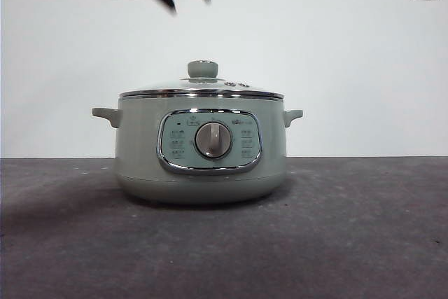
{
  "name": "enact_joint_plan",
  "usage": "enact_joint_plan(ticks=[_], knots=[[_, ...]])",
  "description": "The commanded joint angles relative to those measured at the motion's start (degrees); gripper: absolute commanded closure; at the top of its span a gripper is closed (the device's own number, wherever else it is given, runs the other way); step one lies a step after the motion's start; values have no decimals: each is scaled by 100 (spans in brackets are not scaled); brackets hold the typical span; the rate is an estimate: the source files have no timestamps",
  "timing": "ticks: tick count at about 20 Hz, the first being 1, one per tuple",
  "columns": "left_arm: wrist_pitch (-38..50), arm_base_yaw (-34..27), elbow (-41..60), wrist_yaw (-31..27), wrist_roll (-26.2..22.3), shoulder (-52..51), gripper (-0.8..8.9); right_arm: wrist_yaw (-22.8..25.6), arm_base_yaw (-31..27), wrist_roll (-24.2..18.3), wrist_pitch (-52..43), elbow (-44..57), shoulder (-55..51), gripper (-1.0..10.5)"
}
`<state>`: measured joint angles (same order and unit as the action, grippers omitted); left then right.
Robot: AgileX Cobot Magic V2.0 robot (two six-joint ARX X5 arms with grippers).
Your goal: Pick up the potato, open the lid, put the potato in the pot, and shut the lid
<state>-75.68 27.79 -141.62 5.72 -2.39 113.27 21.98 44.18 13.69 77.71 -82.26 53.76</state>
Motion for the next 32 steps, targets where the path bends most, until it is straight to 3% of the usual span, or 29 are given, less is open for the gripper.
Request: enact_joint_plan(ticks=[1, 6, 12, 15, 17, 19, 21, 23, 28, 32], knots=[[4, 140, 9, 68, 214, -627, 813, 61, 7, -20, 138, 57, -2, 947], [7, 490, 7, 68, 280, -2087, 816, 66, 7, -20, 136, 57, 70, 947], [9, 527, 4, 66, 273, -3008, 816, 68, 7, -20, 136, 57, 127, 947], [7, 411, 22, -433, -396, -3018, 816, 68, 4, -20, 136, 57, 146, 947], [9, 271, 450, -785, -1128, -3174, 816, 68, 7, -20, 136, 57, 160, 947], [81, 160, 1307, -994, -1349, -3456, 816, 68, 7, -20, 136, 57, 160, 947], [675, -83, 2481, -863, -826, -3858, 816, 76, 4, -20, 136, 57, 160, 947], [1803, -629, 4107, -616, -540, -4636, 816, 79, 7, -20, 136, 57, 157, 947], [5556, -1947, 9003, -83, -168, -7554, 816, 81, 4, -20, 136, 57, 160, 947], [6245, -2455, 11508, -271, -157, -9300, 816, 79, 7, -20, 136, 57, 160, 946]])
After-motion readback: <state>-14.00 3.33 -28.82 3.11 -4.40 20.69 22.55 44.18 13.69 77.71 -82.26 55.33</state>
